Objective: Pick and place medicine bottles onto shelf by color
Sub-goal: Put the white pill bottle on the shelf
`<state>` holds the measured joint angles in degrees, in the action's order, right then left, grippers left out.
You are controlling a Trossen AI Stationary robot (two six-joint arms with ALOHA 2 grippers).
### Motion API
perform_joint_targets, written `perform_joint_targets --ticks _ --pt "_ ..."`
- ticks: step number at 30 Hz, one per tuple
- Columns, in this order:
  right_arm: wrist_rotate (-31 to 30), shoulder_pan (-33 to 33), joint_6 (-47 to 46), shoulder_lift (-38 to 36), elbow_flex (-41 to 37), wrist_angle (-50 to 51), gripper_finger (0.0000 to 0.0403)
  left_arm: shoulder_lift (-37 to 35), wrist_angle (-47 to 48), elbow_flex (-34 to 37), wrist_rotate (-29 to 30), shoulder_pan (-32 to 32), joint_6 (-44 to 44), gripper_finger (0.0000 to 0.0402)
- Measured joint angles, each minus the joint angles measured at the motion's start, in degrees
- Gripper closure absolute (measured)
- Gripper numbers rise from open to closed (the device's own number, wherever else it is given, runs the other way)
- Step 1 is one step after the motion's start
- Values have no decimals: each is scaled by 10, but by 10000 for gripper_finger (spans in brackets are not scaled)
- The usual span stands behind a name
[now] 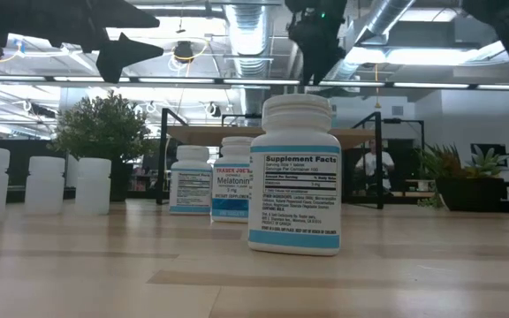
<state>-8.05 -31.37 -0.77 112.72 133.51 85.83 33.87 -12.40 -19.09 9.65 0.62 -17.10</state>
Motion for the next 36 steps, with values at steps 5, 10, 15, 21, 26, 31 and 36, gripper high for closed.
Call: perform_joint_targets --ticks 5,10,15,21,26,31,36 --pt "27 20 7 -44 1 42 154 0 0 0 0 0 0 156" --pt "70 35 27 -95 0 42 154 0 0 0 0 0 -1 156" --pt "143 52 41 -138 1 42 154 0 0 0 0 0 -3 156" --pt "144 99 34 -196 -62 40 154 0 1 0 0 0 -3 156" --pt "145 137 16 -294 -259 -20 154 0 1 0 0 0 -1 156" --pt "147 173 -76 -421 -454 -84 154 0 1 0 0 0 -1 156" --pt "158 229 -162 -558 -615 -191 154 0 -1 0 -3 0 -1 156"
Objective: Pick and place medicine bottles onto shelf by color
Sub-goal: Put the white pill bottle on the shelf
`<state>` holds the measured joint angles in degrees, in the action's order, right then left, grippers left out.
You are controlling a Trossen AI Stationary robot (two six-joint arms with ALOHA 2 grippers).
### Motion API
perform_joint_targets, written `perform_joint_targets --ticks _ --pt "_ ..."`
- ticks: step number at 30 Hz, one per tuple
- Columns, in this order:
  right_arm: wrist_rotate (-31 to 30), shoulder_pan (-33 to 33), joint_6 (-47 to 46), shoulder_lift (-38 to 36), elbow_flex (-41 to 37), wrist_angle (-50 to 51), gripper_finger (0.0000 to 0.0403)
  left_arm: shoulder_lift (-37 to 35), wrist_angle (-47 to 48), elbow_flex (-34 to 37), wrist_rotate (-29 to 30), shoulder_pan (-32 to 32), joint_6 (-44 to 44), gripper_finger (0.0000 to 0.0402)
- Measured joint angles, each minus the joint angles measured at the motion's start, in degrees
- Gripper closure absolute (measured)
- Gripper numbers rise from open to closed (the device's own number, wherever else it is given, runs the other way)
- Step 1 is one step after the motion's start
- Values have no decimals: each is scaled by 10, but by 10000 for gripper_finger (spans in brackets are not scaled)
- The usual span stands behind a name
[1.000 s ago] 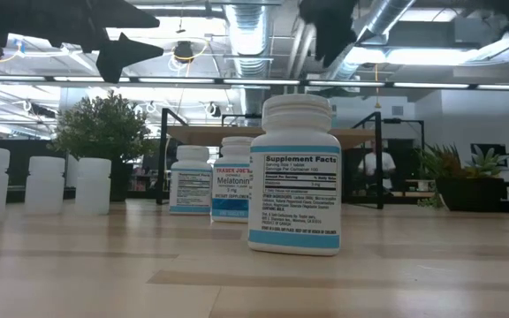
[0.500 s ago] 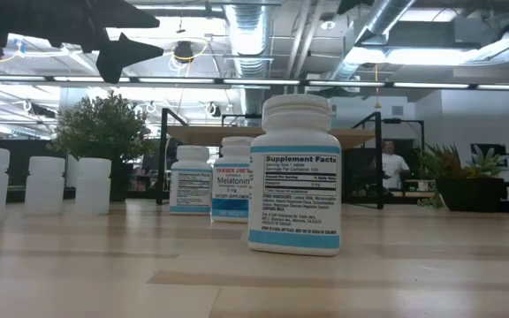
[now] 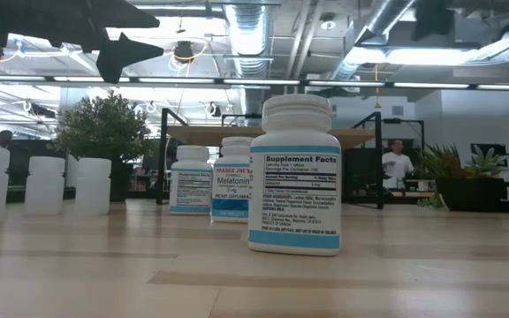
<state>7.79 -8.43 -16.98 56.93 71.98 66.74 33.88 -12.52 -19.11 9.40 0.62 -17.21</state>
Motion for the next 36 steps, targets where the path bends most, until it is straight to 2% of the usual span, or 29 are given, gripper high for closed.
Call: perform_joint_targets --ticks 5,9,12,15,19,23,31,36 --pt "0 46 -35 -140 -162 -219 154 0 -6 0 -29 0 30 156" --pt "-1 69 -36 -218 -284 -421 154 0 0 -4 -63 0 61 156" --pt "-1 80 -41 -251 -357 -536 154 8 68 -37 -62 -3 56 156" --pt "-1 86 -42 -261 -407 -610 154 31 203 -103 -62 -14 75 156" --pt "-2 88 -78 -255 -433 -645 154 85 353 -195 -73 -32 80 156" --pt "-3 88 -99 -233 -440 -663 154 137 434 -251 -98 -54 98 156" --pt "-3 88 -100 -188 -440 -699 154 219 524 -267 -153 -98 48 156" --pt "-3 88 -100 -165 -440 -707 154 269 555 -267 -118 -127 60 156"
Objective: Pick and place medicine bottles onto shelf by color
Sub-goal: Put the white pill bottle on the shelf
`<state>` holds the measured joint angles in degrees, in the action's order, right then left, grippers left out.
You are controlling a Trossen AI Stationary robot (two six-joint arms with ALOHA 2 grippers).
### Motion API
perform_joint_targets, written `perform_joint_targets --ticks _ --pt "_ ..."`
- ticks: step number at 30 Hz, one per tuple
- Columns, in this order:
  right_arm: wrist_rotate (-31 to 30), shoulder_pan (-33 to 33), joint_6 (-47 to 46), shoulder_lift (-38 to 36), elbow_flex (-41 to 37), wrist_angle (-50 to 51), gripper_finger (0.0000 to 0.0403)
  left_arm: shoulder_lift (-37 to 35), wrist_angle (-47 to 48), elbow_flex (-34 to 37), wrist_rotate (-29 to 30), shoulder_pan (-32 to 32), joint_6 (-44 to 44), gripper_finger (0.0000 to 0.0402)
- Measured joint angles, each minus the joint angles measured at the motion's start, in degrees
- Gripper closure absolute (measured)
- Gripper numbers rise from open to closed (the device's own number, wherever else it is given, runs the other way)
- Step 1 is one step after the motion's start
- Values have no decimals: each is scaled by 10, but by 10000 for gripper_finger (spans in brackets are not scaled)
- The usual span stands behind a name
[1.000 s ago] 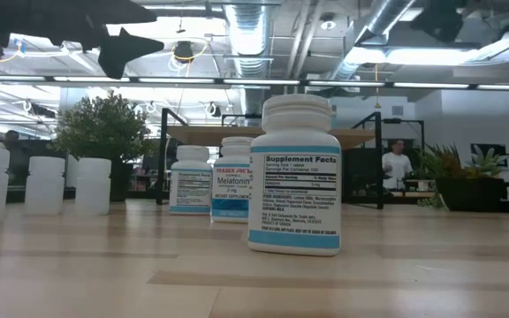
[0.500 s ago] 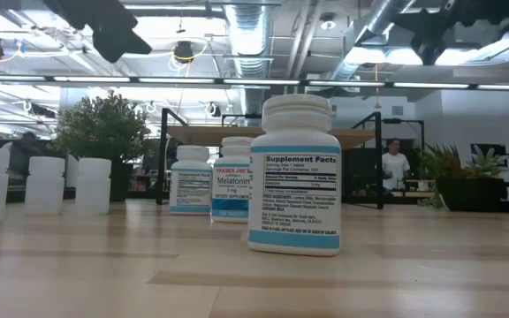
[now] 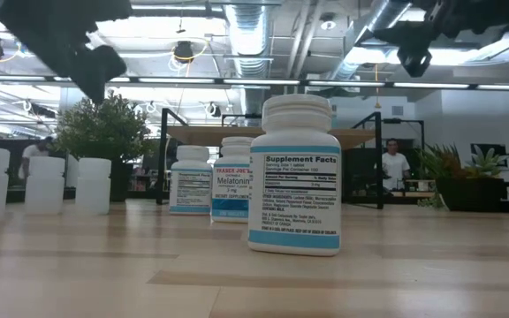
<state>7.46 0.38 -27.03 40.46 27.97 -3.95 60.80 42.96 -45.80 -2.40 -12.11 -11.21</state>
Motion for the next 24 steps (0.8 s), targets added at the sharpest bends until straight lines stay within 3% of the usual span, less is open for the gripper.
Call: perform_joint_targets --ticks 8,24 --pt "0 0 -30 25 0 2 154 76 1 0 89 -16 18 156" --pt "0 0 -30 22 0 2 154 215 -13 0 89 -16 57 156"
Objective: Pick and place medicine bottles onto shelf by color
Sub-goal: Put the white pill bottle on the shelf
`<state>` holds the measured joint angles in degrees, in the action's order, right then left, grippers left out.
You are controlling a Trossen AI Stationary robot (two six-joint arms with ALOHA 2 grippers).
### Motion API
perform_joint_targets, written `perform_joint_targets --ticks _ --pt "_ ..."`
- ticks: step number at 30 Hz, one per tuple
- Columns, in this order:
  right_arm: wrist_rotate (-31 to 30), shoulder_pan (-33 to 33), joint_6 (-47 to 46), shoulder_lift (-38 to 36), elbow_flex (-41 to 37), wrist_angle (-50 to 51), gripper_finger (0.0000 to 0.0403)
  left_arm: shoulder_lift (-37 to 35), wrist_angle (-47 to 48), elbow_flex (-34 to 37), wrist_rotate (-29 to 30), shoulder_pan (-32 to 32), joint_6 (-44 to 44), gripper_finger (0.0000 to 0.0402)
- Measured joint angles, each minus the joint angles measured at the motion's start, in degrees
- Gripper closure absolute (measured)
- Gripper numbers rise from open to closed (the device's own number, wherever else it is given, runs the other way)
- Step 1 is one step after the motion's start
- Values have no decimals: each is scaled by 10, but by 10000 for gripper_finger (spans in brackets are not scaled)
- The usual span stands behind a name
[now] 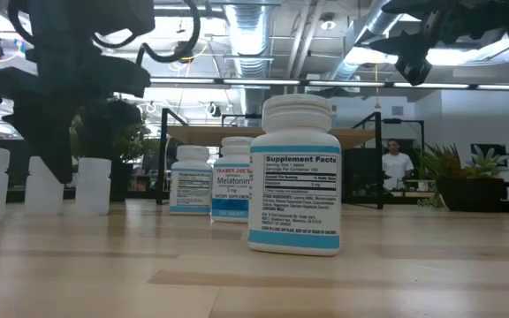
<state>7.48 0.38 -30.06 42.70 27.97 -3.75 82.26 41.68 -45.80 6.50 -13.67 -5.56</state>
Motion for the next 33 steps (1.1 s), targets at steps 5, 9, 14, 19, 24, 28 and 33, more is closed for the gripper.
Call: perform_joint_targets --ticks 5,9,14,19,24,28,33 --pt "0 0 0 0 0 1 154 4 -26 0 1 0 0 156" --pt "0 0 0 0 0 4 154 1 -32 0 2 0 0 157" --pt "0 0 0 0 0 11 154 1 -34 0 2 0 5 178" --pt "0 0 0 0 0 14 154 1 -36 0 -2 0 3 239" --pt "0 0 0 0 0 16 154 1 -34 -3 -12 3 -41 296" --pt "0 0 0 0 0 16 154 1 14 -37 -48 14 -60 296" --pt "0 0 0 0 0 16 154 1 116 -128 -47 34 -61 296"
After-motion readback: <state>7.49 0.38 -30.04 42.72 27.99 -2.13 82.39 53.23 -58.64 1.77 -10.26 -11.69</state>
